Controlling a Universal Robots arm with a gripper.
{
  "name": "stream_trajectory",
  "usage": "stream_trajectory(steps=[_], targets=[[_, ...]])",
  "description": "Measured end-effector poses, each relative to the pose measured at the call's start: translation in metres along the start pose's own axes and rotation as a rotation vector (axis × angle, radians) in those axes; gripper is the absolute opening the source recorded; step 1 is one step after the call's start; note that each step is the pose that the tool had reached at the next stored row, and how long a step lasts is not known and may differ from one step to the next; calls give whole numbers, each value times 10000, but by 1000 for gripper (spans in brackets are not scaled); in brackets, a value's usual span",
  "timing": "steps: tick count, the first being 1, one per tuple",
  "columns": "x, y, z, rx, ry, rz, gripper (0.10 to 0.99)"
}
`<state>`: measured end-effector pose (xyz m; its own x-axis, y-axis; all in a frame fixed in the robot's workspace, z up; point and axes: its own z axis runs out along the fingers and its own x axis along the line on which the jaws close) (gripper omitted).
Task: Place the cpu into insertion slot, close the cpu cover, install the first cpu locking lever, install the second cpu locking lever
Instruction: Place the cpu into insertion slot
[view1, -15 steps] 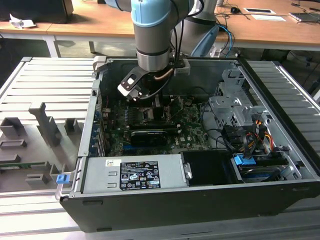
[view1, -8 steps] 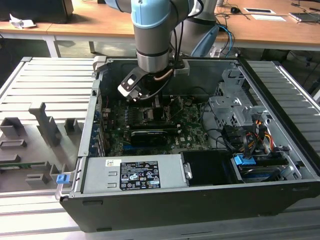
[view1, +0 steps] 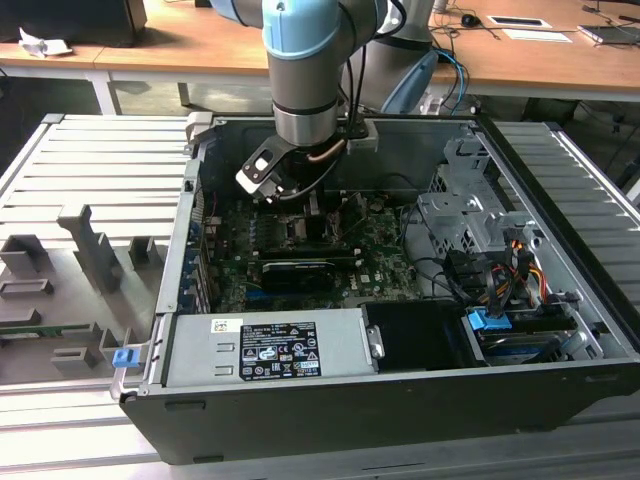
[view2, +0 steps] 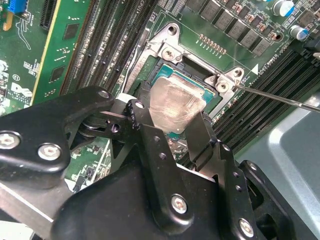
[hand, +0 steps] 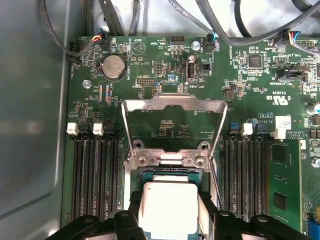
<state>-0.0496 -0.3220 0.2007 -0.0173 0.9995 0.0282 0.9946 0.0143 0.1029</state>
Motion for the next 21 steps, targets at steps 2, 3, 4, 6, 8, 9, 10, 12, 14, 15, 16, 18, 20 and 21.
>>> stream_trajectory(steps=[2,3,4,6,8,9,10,12,14,15,16,18,20,21], targets=[[0,0,0,-1,1,0,525],[0,0,-1,-1,1,1,525],[1,1,-4,-1,-9,-1,525],[1,2,-16,-1,-30,-2,525],[1,2,-17,0,-37,-4,525],[1,2,-17,0,-38,-5,525],[1,5,-16,0,-39,-9,525],[1,12,-8,3,-28,-110,525],[0,10,9,4,-21,-126,525],[1,10,9,3,-16,-125,600],[0,10,3,5,-20,-125,600],[1,12,-18,4,-17,-125,600],[2,15,-47,4,-18,-124,600],[3,18,-68,10,-18,-126,600]])
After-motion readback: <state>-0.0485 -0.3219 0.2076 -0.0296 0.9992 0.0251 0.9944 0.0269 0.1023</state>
